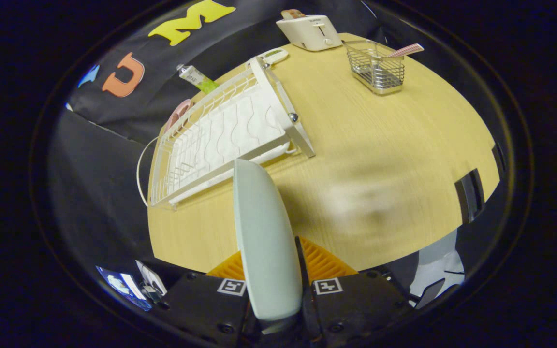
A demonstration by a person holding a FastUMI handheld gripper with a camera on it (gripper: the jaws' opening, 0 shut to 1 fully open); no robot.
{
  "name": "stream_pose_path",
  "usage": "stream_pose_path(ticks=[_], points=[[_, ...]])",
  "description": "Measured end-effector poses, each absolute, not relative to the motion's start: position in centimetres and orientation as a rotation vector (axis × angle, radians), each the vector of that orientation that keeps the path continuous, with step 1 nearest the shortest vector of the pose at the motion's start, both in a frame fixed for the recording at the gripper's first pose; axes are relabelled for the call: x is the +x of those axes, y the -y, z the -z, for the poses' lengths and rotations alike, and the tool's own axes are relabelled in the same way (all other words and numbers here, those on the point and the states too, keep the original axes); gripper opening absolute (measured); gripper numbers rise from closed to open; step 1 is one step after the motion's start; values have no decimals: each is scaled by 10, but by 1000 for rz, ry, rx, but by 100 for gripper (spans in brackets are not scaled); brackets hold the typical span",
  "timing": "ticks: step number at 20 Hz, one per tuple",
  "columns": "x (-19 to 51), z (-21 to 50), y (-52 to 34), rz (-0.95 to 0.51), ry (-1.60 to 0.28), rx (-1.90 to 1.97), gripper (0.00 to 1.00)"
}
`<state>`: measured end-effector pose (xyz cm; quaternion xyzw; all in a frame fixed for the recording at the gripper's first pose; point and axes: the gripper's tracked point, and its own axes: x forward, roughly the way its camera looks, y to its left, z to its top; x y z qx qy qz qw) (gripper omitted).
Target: Take the plate from the dish rack, then take the spoon from the basket and place it into the plate.
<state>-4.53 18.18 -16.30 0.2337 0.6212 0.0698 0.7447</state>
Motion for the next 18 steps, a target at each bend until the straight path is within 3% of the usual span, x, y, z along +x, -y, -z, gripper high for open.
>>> stream_pose_path(ticks=[9, 11, 12, 18], points=[[-36, 165, -172, -116, -1389, 594, 40], [-32, 162, -165, -109, -1374, 586, 45], [-29, 161, -162, -106, -1364, 591, 53], [-22, 151, -153, -106, -1330, 614, 62]])
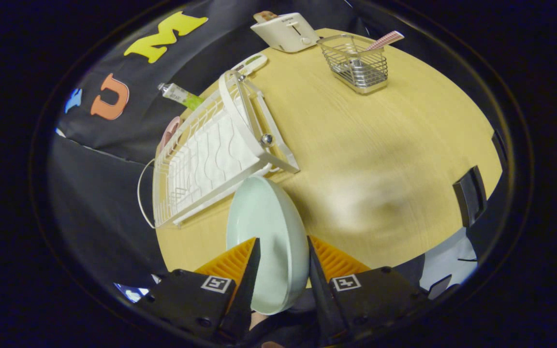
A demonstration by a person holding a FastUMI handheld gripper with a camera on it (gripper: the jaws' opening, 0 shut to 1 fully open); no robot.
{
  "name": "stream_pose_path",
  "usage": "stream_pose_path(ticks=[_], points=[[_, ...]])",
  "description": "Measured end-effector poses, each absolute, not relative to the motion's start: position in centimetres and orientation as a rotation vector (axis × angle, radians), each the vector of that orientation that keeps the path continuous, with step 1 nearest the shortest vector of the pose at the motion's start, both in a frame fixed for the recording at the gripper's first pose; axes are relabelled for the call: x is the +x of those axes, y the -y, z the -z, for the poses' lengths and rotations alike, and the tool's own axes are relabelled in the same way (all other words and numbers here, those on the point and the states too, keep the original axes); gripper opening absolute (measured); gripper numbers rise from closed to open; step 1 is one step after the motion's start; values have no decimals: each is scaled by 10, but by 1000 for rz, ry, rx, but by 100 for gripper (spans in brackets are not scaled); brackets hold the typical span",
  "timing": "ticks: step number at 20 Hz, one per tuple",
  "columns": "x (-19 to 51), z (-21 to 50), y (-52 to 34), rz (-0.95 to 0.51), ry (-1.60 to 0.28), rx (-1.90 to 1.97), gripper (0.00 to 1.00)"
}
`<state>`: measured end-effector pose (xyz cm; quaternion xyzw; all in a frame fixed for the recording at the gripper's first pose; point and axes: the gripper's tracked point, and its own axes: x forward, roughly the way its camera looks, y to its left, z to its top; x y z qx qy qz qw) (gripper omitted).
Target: Take the plate from the dish rack, then take the spoon from the basket and place it into the plate.
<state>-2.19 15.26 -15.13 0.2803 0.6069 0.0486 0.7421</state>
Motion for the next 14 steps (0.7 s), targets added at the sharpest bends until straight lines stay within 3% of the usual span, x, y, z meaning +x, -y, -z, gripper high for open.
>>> stream_pose_path(ticks=[3, 4, 6, 14], points=[[-16, 141, -148, -118, -1280, 586, 66], [-15, 139, -146, -126, -1262, 559, 76], [-13, 132, -147, -152, -1223, 540, 86], [-7, 106, -125, -214, -941, 324, 90]])
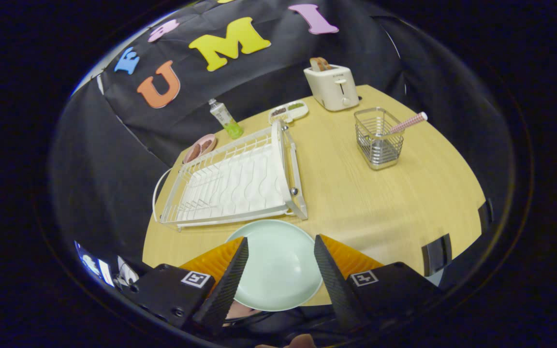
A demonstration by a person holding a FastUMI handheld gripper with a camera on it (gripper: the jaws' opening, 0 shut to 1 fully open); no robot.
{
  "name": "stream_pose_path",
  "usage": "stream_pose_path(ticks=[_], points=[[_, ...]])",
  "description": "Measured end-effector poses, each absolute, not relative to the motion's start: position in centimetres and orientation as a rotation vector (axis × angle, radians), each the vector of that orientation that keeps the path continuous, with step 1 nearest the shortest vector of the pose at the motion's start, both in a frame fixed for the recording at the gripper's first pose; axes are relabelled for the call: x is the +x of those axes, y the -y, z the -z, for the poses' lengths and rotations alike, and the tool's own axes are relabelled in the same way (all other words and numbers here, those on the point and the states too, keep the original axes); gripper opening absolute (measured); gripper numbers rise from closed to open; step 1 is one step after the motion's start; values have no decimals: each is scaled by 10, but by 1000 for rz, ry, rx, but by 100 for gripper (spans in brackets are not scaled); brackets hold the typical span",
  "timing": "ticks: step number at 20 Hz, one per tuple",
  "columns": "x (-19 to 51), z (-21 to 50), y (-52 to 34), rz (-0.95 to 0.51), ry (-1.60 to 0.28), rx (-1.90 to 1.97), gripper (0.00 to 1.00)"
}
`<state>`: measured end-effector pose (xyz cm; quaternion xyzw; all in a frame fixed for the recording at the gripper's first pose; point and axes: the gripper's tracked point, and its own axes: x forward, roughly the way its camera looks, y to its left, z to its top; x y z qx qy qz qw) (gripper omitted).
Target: Take the plate from the dish rack, then take the spoon from the basket and place it into the plate.
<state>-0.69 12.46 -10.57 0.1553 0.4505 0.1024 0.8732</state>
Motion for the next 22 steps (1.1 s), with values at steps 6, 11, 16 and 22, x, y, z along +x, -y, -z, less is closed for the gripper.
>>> stream_pose_path(ticks=[6, 11, 16, 22], points=[[2, 48, -42, -84, -329, 24, 91], [-9, 53, -1, -14, -95, -14, 96], [20, 68, 49, 31, -80, 18, 95], [85, 97, 80, 6, -148, 17, 95]])
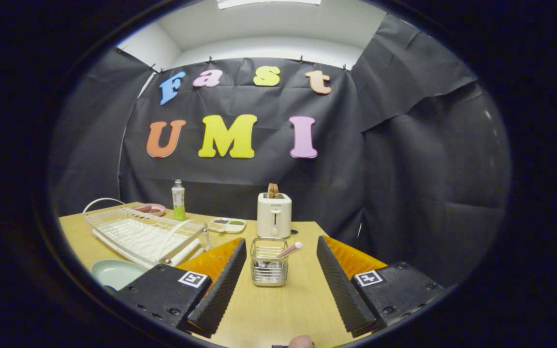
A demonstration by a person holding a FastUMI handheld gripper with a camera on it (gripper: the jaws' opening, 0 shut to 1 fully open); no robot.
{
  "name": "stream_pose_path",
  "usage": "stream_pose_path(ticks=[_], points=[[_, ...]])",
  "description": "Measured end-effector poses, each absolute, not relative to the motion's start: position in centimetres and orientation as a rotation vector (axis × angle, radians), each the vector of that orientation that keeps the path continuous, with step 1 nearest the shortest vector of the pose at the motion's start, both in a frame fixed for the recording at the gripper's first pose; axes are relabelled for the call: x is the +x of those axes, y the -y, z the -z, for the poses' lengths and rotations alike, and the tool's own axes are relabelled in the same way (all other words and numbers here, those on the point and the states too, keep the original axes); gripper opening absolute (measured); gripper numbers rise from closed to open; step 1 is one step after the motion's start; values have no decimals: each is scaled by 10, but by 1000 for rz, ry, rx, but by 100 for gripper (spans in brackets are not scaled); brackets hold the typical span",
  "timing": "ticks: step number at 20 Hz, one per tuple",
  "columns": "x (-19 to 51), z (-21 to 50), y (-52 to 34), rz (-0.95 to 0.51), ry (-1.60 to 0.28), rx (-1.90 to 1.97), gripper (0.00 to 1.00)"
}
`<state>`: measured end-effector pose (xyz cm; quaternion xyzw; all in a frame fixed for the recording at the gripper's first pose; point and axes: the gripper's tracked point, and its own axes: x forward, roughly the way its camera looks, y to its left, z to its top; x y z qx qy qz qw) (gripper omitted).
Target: Take the plate from the dish rack, then take the spoon from the basket and place it into the plate.
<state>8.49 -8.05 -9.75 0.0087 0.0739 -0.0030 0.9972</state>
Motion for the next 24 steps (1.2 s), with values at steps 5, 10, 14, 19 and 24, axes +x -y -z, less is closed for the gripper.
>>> stream_pose_path(ticks=[5, 10, 14, 19, 24], points=[[142, 131, 91, -11, -237, 117, 85], [174, 142, 82, -23, -266, 135, 64], [180, 135, 78, -30, -274, 179, 33], [185, 120, 59, -87, -309, 154, 15], [181, 92, 62, -69, -301, 78, 10]])
